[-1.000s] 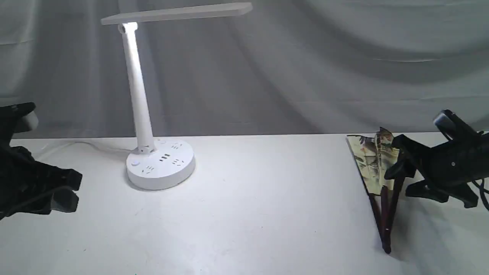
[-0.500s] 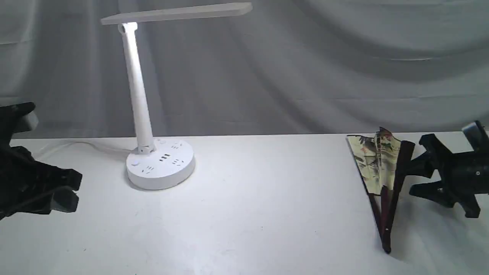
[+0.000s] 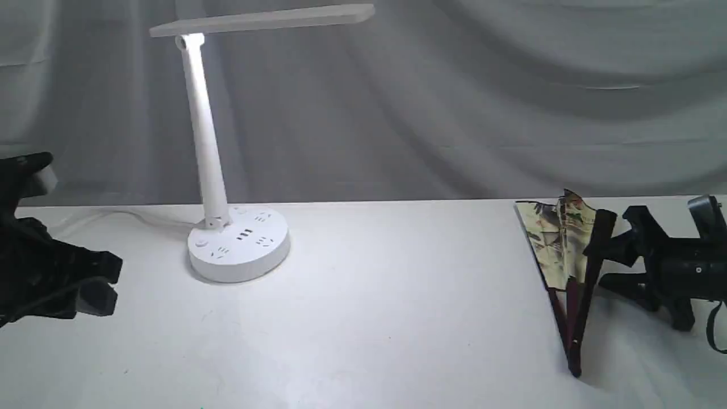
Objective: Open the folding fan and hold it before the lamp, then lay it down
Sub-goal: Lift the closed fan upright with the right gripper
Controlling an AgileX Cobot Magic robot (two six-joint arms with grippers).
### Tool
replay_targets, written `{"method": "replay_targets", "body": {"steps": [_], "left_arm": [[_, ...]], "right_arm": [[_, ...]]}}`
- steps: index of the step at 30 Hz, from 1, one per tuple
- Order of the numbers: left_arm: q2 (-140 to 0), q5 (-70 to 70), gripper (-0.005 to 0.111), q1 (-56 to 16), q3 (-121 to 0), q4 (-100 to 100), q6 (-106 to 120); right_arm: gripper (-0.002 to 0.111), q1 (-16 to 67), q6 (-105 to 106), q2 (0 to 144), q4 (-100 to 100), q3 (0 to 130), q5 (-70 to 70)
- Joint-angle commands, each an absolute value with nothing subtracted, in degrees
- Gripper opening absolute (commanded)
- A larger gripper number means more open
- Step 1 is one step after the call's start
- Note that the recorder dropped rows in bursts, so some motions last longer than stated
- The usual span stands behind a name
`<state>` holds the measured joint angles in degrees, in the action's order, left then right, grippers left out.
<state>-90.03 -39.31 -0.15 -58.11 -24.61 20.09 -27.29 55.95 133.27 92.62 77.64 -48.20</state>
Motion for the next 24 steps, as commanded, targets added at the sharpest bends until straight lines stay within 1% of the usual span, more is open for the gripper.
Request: {"method": "replay_targets", "body": {"steps": [1, 8, 18, 24], "left_arm": [[-90.1, -38.8, 0.041, 0.0, -58.4, -24.9, 20.2], [-90.1, -38.8, 0.041, 0.0, -58.4, -24.9, 20.2], [-90.1, -38.8, 0.041, 0.0, -58.4, -24.9, 20.2], [-90.1, -38.8, 0.041, 0.0, -58.4, -24.9, 20.2]], "right_arm": [[0.048, -27.0, 57.4, 133.8, 93.8, 77.4, -47.6], [0.048, -24.5, 57.4, 133.8, 94.0, 77.4, -45.4], [0.048, -24.5, 57.2, 133.9, 93.1, 77.4, -44.2], [0.048, -24.5, 54.2, 136.4, 93.1, 77.4, -45.0]]}}
